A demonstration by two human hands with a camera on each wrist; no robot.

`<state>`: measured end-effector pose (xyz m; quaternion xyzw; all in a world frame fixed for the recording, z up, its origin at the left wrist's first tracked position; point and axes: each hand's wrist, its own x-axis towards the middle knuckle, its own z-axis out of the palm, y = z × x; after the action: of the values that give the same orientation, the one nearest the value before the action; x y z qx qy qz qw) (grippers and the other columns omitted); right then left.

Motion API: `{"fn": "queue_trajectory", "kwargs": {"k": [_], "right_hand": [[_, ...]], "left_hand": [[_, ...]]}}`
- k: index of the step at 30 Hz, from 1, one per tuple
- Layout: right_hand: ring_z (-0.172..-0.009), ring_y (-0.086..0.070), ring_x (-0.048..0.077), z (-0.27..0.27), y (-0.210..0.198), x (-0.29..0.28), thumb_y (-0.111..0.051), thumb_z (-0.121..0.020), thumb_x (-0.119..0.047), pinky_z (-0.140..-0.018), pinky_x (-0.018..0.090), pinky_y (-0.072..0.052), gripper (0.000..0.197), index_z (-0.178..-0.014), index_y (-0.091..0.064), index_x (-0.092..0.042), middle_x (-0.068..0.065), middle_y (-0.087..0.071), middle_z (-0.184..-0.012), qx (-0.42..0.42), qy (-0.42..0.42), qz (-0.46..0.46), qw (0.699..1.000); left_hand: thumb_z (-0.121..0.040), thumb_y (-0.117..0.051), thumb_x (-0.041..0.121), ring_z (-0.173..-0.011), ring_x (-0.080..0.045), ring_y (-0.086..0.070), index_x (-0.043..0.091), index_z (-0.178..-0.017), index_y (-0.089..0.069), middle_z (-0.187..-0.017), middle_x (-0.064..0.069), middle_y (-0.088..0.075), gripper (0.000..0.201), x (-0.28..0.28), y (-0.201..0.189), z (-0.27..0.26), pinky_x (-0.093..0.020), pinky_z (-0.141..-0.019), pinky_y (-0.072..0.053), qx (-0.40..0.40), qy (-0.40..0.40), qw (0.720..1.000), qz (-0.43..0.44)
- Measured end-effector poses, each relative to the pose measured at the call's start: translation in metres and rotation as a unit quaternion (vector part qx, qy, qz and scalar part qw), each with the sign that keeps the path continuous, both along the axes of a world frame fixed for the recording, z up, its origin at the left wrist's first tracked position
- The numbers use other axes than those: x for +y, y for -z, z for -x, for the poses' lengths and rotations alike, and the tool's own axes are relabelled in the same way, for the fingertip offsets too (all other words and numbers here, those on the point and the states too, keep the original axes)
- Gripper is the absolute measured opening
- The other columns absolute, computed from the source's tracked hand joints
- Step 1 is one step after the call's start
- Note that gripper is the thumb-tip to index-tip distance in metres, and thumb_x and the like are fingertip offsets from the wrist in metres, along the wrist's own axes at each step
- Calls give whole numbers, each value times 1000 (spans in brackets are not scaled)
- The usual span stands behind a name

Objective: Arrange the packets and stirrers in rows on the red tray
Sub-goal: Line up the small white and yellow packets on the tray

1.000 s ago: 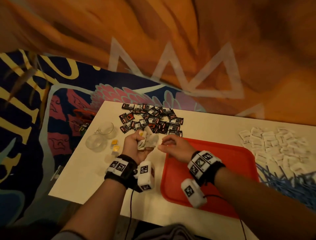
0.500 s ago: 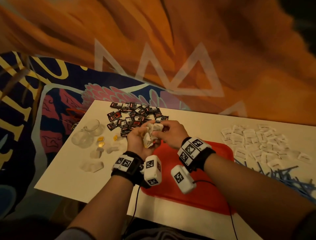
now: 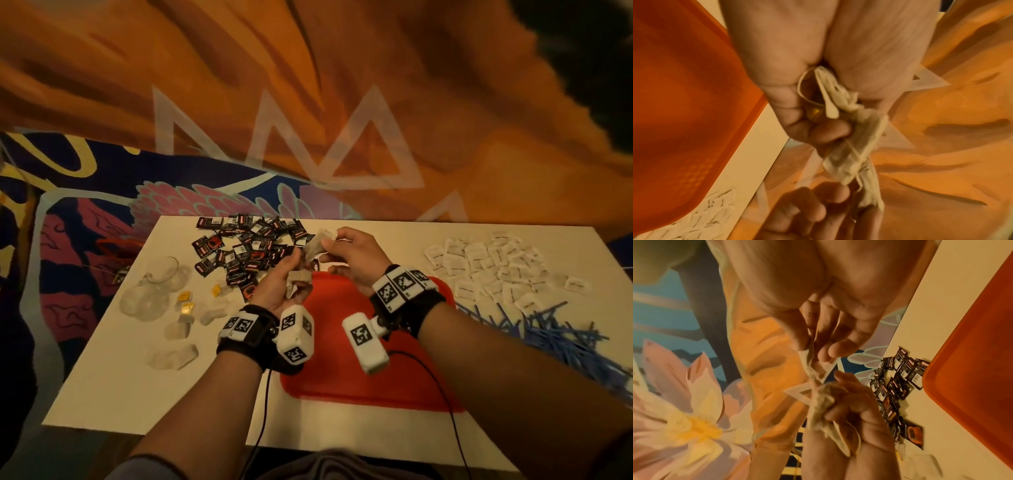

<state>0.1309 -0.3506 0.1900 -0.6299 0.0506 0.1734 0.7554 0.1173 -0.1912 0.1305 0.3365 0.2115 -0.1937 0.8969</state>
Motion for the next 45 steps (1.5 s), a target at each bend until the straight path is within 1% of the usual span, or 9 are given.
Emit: {"fn": "queue_trajectory", "kwargs": {"k": [3,7,16,24,27,30,34,40,45], "right_hand": [[-75,-64,20,-3,-6,2,-56,-93,2,-61,28,-50,17,-82,-57,-11,12,-67,-86,20,18,-35,999],[-75,-64,22,-6,-11,3,-53,-90,9,-63,28,-53,18,-89,-60,-8,11,-65,-85,12,25,-32,999],[-67,-65,20,-15,-11,12,-66,-87,1,-59,25,-53,17,-92,-60,-14,9,-68,-80,-66,-2,104,992],[-79,-64,19,-22,-19,12,-63,-92,-7,-58,25,-51,10,-86,-65,-14,6,-67,-85,-103,47,111,987],[-77,-62,14,-23,-25,11,-65,-91,-8,-60,25,-51,15,-80,-66,-18,1,-66,-84,-141,41,147,978],[-68,-59,-3,-23,-29,9,-68,-88,-9,-62,13,-46,18,-77,-68,-23,-7,-66,-76,-220,12,230,948],[-67,-59,-7,-23,-29,7,-70,-87,-9,-64,10,-45,15,-79,-70,-22,-11,-66,-75,-246,4,236,940],[-63,-59,-6,-26,-21,1,-74,-85,-14,-60,12,-45,13,-78,-69,-23,-8,-67,-74,-217,-9,212,953],[-72,-63,-3,-32,-9,-1,-76,-82,-11,-67,16,-47,17,-88,-67,-26,-10,-69,-84,-177,-14,201,963]], "left_hand": [[-87,-63,15,-53,-4,-48,12,-95,-57,-77,-2,-59,11,13,-1,-1,-15,-55,-39,-2,15,1000,-6],[-95,-55,8,-37,-3,-41,11,-95,-58,-70,-1,-46,4,22,-18,-2,-15,-42,-38,-38,41,996,-76],[-92,-66,14,-61,-15,-58,-1,-108,-65,-79,-9,-67,22,20,-49,-18,-27,-54,-50,-203,87,930,-294],[-88,-71,13,-73,-25,-60,1,-100,-69,-91,-23,-65,17,21,-44,-21,-33,-60,-54,-204,58,923,-322],[-87,-75,16,-82,-23,-65,17,-96,-73,-97,-16,-71,10,21,-47,-20,-38,-71,-55,-245,46,879,-407],[-85,-77,25,-87,-10,-67,24,-106,-73,-99,2,-72,22,26,-54,-22,-25,-75,-57,-300,20,803,-515],[-85,-76,26,-85,-10,-64,28,-91,-74,-93,3,-70,6,27,-63,-28,-23,-74,-50,-361,14,723,-589],[-88,-73,20,-75,2,-62,22,-89,-75,-85,7,-72,3,25,-71,-34,-7,-67,-45,-363,46,747,-556],[-89,-72,19,-81,-1,-63,22,-90,-74,-89,5,-72,4,28,-65,-41,-12,-71,-45,-348,49,752,-558]]}}
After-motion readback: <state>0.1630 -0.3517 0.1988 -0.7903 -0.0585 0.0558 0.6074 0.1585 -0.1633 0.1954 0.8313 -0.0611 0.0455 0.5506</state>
